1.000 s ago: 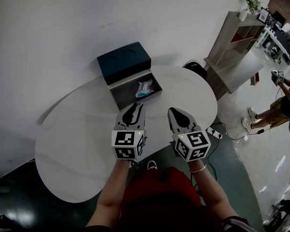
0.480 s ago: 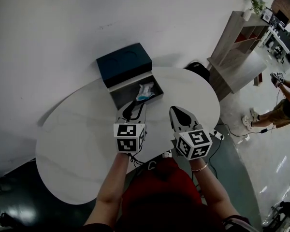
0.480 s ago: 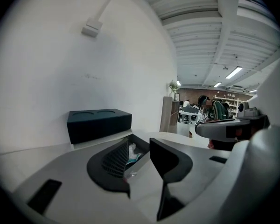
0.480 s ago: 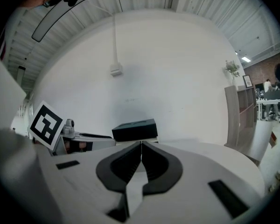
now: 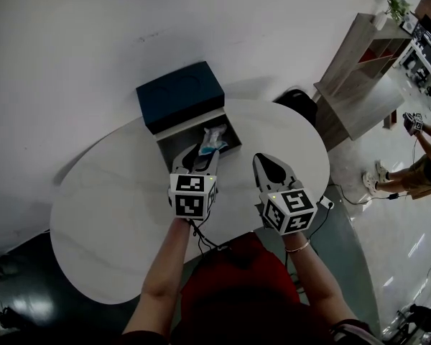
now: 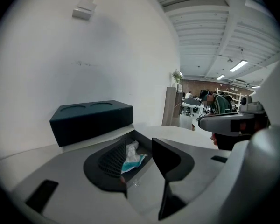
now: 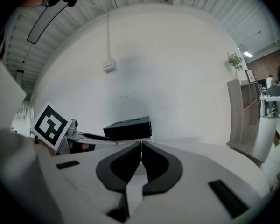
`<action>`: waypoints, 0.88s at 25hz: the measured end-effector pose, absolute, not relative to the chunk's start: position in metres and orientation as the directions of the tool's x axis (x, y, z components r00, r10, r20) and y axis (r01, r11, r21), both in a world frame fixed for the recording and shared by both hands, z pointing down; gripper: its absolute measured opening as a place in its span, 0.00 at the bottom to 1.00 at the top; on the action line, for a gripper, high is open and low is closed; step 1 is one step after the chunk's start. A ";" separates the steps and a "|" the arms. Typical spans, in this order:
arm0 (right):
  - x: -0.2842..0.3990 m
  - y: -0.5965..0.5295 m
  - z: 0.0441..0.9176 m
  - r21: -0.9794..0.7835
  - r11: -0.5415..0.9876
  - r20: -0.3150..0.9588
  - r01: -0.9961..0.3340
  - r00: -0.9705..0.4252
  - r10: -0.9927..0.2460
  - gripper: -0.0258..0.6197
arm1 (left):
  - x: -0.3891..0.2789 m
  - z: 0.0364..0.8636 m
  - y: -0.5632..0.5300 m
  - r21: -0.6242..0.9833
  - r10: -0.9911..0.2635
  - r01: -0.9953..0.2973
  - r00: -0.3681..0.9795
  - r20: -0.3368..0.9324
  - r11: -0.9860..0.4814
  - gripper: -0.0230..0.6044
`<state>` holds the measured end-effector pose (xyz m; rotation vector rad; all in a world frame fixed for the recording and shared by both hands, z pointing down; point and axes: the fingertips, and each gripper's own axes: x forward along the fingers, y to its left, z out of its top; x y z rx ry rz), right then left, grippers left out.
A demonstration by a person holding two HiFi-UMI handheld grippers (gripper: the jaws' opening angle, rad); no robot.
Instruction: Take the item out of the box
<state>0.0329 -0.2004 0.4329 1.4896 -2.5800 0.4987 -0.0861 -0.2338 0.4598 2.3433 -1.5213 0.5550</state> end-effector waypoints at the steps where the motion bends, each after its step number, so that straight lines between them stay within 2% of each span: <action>1: 0.034 -0.205 0.434 -0.223 0.463 0.268 -0.858 -0.510 -0.817 0.06 | -0.085 0.462 -0.238 0.031 -0.801 -0.917 0.364 0.476 -0.399 0.30; 22: 0.047 -0.274 0.472 -0.269 0.484 0.335 -0.833 -0.552 -0.764 0.06 | -0.073 0.521 -0.302 -0.025 -0.699 -0.917 0.286 0.655 -0.399 0.33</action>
